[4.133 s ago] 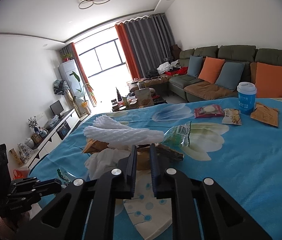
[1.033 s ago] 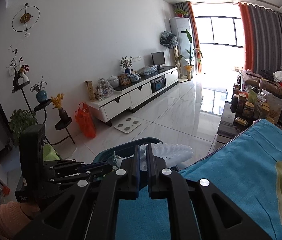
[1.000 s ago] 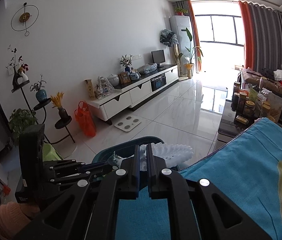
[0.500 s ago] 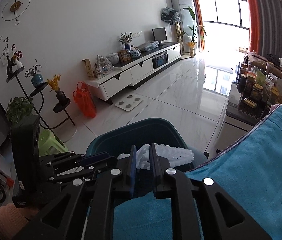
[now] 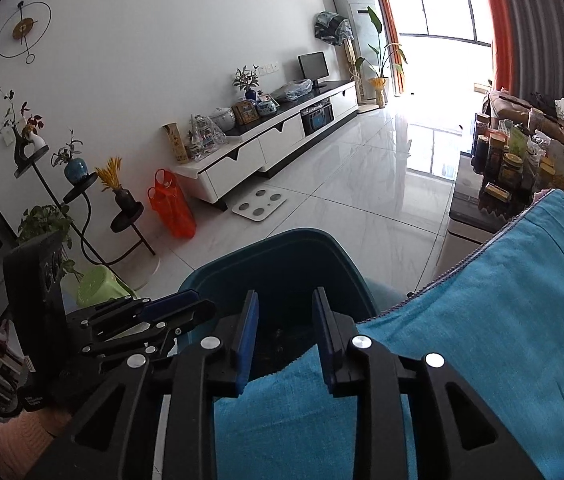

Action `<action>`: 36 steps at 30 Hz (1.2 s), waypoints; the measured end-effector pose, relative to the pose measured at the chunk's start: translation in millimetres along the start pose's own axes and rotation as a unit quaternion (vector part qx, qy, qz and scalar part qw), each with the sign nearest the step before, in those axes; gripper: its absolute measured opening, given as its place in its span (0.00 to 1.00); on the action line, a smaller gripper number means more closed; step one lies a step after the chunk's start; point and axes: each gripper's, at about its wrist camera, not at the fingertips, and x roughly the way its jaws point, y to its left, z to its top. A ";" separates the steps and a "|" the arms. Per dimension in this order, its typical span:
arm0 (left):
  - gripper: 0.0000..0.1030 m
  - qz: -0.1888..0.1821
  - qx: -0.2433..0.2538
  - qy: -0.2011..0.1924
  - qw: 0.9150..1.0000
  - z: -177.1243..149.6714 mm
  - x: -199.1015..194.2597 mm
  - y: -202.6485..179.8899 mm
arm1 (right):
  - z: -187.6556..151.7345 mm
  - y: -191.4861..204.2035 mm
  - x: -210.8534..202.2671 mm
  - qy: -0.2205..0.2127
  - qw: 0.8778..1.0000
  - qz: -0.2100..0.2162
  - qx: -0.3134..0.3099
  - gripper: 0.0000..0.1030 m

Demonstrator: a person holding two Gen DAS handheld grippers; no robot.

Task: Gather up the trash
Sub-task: 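Open the left tool over the teal bin while the right tool releases the foam sleeve, then grasp a white foam net sleeve with the left tool while the right tool grasps a gold foil wrapper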

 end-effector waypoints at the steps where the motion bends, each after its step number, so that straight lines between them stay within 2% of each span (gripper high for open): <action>1: 0.29 -0.002 0.002 -0.004 1.000 0.3 -3.3 -1.7 | 0.0 -1.6 -3.7 -0.003 1.000 0.001 0.001 0.26; 5: 0.39 -0.017 0.016 -0.022 0.999 1.5 -18.9 -12.6 | -6.6 -3.9 -30.7 -0.026 1.000 0.003 0.004 0.33; 7: 0.43 -0.028 0.025 -0.031 0.999 0.8 -27.4 -22.3 | -11.6 -6.0 -48.3 -0.041 0.999 0.000 0.002 0.40; 11: 0.49 -0.074 0.050 -0.042 0.995 -0.1 -41.4 -52.4 | -25.2 -15.4 -90.1 -0.070 0.997 -0.019 0.006 0.43; 15: 0.50 -0.122 0.088 -0.045 0.987 -6.8 -50.5 -93.3 | -43.1 -29.3 -134.1 -0.099 0.994 -0.051 0.018 0.44; 20: 0.51 -0.181 0.147 -0.040 0.972 -18.1 -55.6 -152.2 | -73.1 -49.5 -185.6 -0.128 0.986 -0.102 0.042 0.46; 25: 0.51 -0.223 0.183 -0.024 0.957 -30.0 -52.0 -199.1 | -109.0 -71.9 -230.2 -0.143 0.972 -0.164 0.085 0.47; 29: 0.51 -0.257 0.206 -0.009 0.944 -41.2 -49.3 -234.5 | -141.9 -92.0 -267.0 -0.159 0.957 -0.210 0.124 0.47; 36: 0.51 -0.313 0.241 0.022 0.918 -65.3 -49.4 -287.3 | -205.4 -126.5 -327.1 -0.179 0.921 -0.282 0.199 0.47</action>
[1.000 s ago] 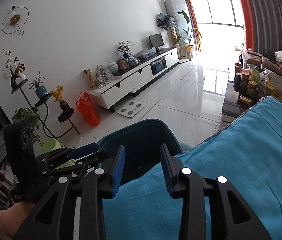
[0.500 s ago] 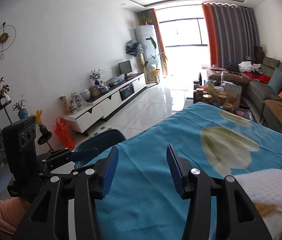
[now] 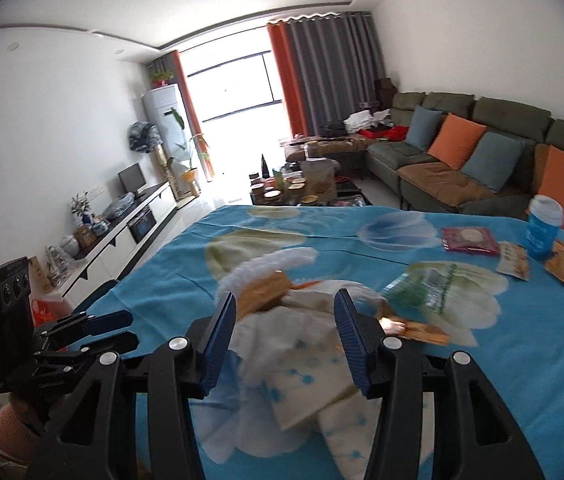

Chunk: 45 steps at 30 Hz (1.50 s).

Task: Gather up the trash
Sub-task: 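Grasp a white foam net sleeve with the left tool while the right tool grasps a gold foil wrapper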

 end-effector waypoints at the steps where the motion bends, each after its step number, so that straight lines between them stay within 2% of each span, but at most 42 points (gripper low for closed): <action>1: 0.51 -0.008 0.006 0.003 1.000 0.0 3.4 -7.2 | -3.8 -11.0 -4.0 0.000 1.000 -0.010 0.012 0.47; 6: 0.51 -0.038 0.030 0.018 0.999 -1.5 16.5 -35.5 | -16.4 -45.6 -10.5 0.004 0.998 -0.038 0.051 0.47; 11: 0.52 -0.051 0.039 0.031 0.997 0.8 28.6 -52.3 | -24.2 -62.8 -18.1 0.006 0.997 -0.043 0.064 0.47; 15: 0.53 -0.035 0.048 0.033 0.998 4.6 36.4 -58.0 | -28.0 -67.7 -21.5 0.004 0.997 -0.037 0.074 0.47; 26: 0.51 0.028 0.062 0.008 0.998 43.7 54.9 -44.1 | -27.8 -78.3 -12.0 0.004 0.994 -0.017 0.106 0.48; 34: 0.48 0.030 0.085 0.035 0.995 57.3 83.9 -42.3 | -23.2 -80.0 -0.1 0.004 0.995 -0.010 0.102 0.49; 39: 0.32 0.025 0.087 0.049 0.995 57.7 94.3 -42.1 | -22.5 -80.0 3.5 0.007 0.995 -0.005 0.097 0.46; 41: 0.28 0.024 0.085 0.047 0.995 58.5 95.0 -41.4 | -23.6 -81.2 3.6 0.009 0.995 -0.004 0.100 0.42; 42: 0.22 0.024 0.085 0.047 0.995 58.6 95.7 -41.4 | -24.1 -82.0 3.2 0.009 0.995 -0.004 0.101 0.42; 45: 0.16 0.024 0.087 0.046 0.995 58.4 95.5 -41.6 | -25.8 -83.2 1.0 0.009 0.995 -0.004 0.104 0.38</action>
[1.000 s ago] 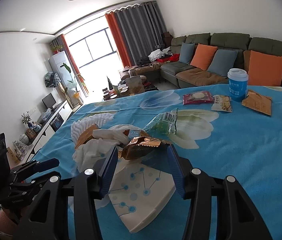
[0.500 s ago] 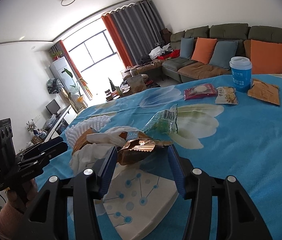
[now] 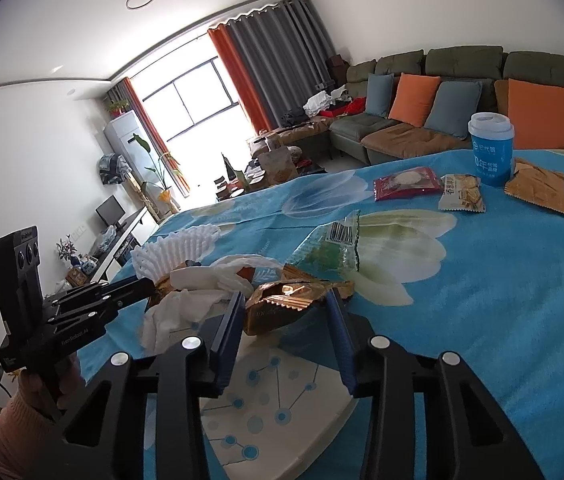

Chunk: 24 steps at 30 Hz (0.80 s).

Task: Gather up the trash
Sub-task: 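Grasp a white foam net sleeve with the left tool while the right tool grasps a gold foil wrapper, then carry the foam sleeve and gold wrapper in both tools over the teal bin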

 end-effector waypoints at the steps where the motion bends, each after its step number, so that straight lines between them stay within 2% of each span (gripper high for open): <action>1: 0.15 0.001 0.001 -0.002 1.000 -0.2 -0.6 -0.5 | -0.2 -0.9 -0.3 0.000 1.000 0.000 0.000 0.37; 6: 0.11 0.004 -0.004 -0.012 1.000 -0.8 -8.4 1.6 | 0.8 -3.6 -6.3 -0.008 1.000 -0.001 0.002 0.32; 24: 0.10 0.014 -0.041 -0.049 0.998 -13.0 -62.6 26.5 | 12.8 25.1 -26.7 -0.041 0.998 0.016 -0.033 0.31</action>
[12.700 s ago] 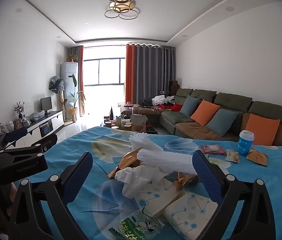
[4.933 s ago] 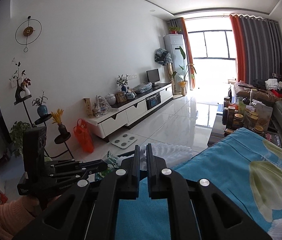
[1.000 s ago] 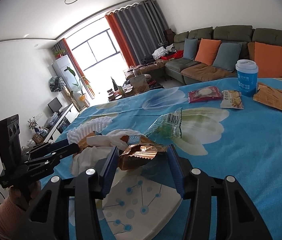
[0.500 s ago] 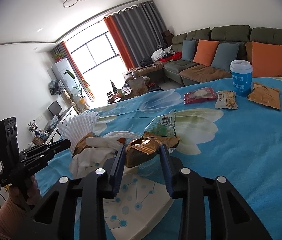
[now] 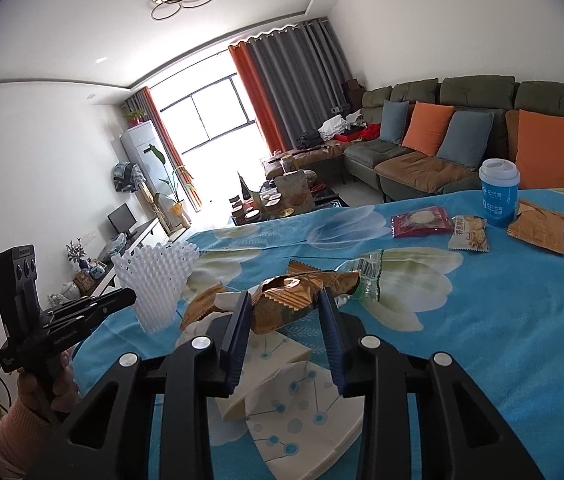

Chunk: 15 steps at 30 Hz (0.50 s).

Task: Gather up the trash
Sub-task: 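Carry the foam sleeve and gold wrapper in both tools over the teal bin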

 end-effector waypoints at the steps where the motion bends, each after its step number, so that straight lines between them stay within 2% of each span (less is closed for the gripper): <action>1: 0.10 0.001 -0.001 -0.001 1.000 -0.2 -2.5 2.0 | 0.8 3.1 -0.3 -0.001 1.000 0.002 -0.004 0.31; 15: 0.10 0.024 -0.018 -0.024 0.999 -11.3 -47.7 27.5 | 2.9 56.5 9.5 0.002 0.997 0.059 -0.046 0.31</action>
